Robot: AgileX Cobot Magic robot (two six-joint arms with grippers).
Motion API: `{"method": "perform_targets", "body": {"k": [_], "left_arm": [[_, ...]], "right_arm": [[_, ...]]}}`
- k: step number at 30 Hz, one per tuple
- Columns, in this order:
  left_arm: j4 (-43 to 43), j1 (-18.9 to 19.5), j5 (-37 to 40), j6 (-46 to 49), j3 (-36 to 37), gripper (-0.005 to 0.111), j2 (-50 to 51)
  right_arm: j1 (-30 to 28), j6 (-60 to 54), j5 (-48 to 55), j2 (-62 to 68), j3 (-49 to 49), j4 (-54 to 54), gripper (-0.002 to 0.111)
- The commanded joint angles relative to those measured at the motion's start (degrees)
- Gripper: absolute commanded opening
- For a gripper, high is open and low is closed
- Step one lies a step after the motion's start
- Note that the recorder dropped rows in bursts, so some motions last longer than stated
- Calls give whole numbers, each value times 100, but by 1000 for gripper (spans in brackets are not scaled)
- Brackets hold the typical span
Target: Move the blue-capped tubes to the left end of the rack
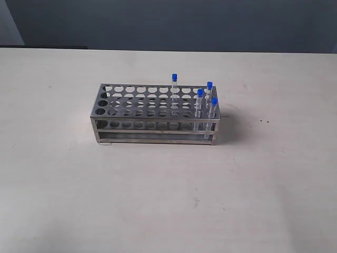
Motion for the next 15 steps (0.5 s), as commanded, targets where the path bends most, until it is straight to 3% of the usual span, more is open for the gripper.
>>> {"method": "perform_targets", "body": {"k": [1, 6, 11, 15], "left_arm": [[-7, -15, -67, -32, 18, 0, 19], [-7, -15, -67, -32, 18, 0, 19], [-7, -15, -67, -32, 18, 0, 19], [-7, -15, -67, -32, 18, 0, 19]], "right_arm": [[-41, -19, -322, -47, 15, -5, -1], [-41, 112, -542, -47, 15, 532, -1], [-41, 1142, -439, -47, 15, 3934, -1], [-41, 1142, -614, -47, 15, 4665, -1]]}}
